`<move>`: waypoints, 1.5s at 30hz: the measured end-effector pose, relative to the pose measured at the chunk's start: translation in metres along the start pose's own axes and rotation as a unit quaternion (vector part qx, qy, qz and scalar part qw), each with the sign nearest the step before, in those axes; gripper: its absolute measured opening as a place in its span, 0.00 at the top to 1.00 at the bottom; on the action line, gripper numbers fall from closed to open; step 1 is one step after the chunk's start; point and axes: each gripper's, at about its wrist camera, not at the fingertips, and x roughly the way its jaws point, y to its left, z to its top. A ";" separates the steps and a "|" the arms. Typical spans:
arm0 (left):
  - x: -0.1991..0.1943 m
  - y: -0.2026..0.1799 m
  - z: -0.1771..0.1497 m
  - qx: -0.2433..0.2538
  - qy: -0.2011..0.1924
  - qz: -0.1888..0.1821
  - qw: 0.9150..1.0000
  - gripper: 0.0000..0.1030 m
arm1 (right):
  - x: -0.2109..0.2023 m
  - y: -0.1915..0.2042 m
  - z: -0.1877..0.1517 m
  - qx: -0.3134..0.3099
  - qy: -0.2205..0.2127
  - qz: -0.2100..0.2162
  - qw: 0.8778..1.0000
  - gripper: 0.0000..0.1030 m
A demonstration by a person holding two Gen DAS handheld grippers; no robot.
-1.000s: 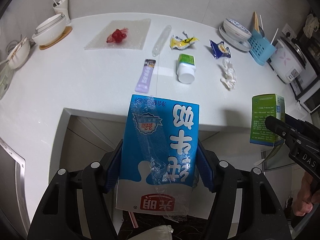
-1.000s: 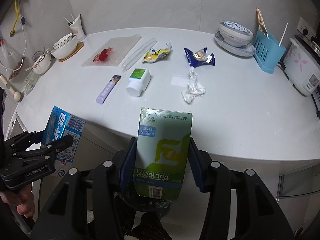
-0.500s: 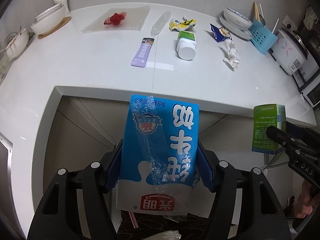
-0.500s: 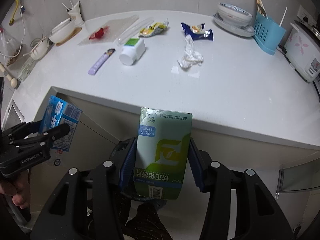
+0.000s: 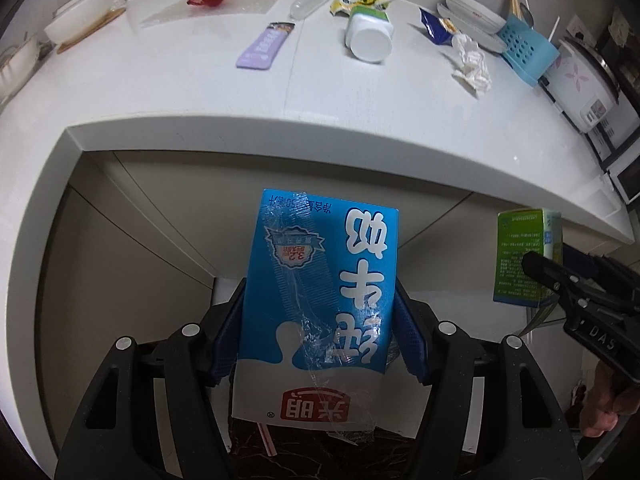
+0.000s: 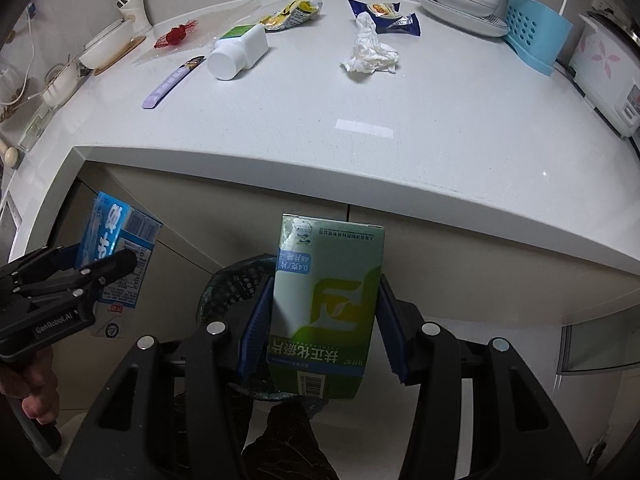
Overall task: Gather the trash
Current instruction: 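Carry the milk carton and green box down toward the trash bin, then open both tools to drop the carton and green box into the bin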
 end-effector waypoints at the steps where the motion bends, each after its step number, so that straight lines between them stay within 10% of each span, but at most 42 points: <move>1: 0.005 0.000 -0.002 0.003 0.002 0.002 1.000 0.38 | 0.003 -0.001 -0.001 0.001 0.000 -0.002 1.000 0.54; 26: 0.052 -0.032 -0.027 0.052 0.031 -0.006 0.998 0.36 | 0.033 -0.005 -0.027 0.008 0.018 -0.011 1.000 0.54; 45: 0.020 0.019 -0.016 -0.004 -0.019 0.007 1.000 0.06 | 0.052 0.040 -0.017 -0.038 0.025 0.030 0.999 0.53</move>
